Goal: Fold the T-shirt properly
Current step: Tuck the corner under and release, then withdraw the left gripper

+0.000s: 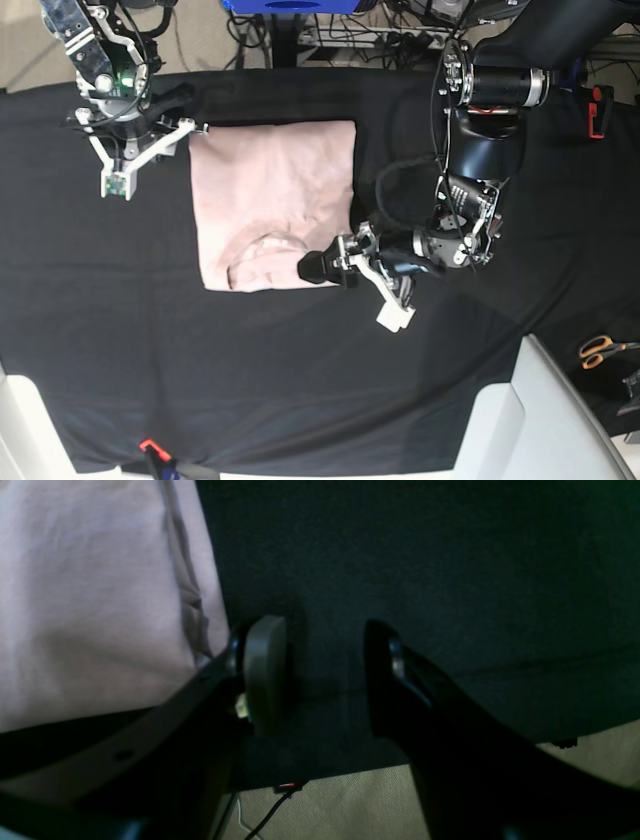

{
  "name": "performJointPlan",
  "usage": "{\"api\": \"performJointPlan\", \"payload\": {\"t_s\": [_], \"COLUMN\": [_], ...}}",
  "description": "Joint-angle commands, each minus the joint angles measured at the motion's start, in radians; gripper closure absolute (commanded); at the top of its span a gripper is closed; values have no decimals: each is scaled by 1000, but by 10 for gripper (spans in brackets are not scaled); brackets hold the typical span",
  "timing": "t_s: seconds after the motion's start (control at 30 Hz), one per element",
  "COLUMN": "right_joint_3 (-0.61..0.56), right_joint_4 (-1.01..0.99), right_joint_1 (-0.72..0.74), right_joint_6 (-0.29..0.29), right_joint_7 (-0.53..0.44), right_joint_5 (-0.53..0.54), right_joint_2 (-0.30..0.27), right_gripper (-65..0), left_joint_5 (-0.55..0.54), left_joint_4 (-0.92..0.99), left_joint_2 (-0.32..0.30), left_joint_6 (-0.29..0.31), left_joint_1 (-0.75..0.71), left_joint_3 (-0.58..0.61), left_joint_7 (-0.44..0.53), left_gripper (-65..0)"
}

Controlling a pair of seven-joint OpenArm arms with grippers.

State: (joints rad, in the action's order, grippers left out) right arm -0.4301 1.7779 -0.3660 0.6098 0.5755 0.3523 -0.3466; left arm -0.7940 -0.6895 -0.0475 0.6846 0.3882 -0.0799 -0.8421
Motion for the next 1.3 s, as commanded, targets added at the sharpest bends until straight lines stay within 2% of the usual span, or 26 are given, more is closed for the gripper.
{"api": "performJointPlan", "payload": {"t_s": [0.0, 0.17, 0.27, 0.37, 0.53, 0.8, 1.0, 1.27], "right_joint_3": [3, 3, 1, 1, 1, 1, 1, 1], "right_joint_4": [17, 17, 17, 17, 17, 17, 17, 15], "right_joint_1": [2, 2, 2, 2, 3, 5, 5, 14], "right_joint_6": [3, 3, 3, 3, 3, 3, 3, 3], "right_joint_7": [-15, -15, -15, -15, -15, -15, -15, -15], "right_joint_5": [-11, -11, -11, -11, -11, -11, -11, -11], "right_joint_2": [-7, -1, 2, 2, 2, 4, 1, 1], "right_gripper": [-251, -251, -251, -251, -251, -251, -251, -251], "left_joint_5": [-23, -21, -9, 40, 55, 66, 199, 204], "left_joint_4": [-14, -16, -14, -14, -14, -17, -14, -16], "left_joint_2": [1, -1, -1, 4, 4, -2, 22, 21], "left_joint_6": [14, 14, 14, -13, -13, -13, -13, -22], "left_joint_1": [28, 28, 28, 28, 28, 51, 58, 67], "left_joint_3": [-5, 7, 12, 41, 68, 71, 107, 101], "left_joint_7": [14, 62, 85, 119, 148, 182, 185, 185], "left_gripper": [-351, -178, -120, -82, 0, 0, 0, 0]}}
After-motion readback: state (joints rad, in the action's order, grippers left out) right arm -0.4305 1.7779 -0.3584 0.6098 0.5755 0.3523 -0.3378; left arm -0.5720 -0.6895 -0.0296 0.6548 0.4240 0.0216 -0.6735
